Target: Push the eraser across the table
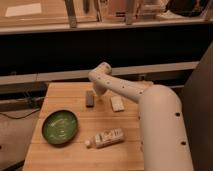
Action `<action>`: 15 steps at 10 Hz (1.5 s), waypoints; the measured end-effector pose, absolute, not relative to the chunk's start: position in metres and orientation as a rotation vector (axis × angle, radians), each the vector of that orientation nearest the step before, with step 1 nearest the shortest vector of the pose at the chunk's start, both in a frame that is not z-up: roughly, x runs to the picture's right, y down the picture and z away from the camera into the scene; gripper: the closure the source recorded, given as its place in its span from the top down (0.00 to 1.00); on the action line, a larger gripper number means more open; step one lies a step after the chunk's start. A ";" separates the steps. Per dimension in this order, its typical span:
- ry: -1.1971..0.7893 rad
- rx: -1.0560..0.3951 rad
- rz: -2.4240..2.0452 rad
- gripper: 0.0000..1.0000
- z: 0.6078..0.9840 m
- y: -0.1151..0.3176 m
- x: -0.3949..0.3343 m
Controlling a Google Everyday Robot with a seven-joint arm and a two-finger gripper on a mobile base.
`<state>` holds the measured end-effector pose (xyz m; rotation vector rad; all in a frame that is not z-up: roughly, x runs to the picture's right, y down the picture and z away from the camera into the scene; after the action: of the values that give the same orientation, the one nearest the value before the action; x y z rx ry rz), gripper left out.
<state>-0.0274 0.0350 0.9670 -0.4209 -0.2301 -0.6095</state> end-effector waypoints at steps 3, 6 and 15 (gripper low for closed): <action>-0.259 -0.420 -0.645 0.03 0.968 0.041 -0.035; -0.297 -0.423 -0.690 0.03 0.965 0.052 -0.055; -0.366 -0.428 -0.880 0.03 0.950 0.077 -0.108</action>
<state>-0.1083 0.0768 0.9500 -0.4276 -0.3659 -0.8804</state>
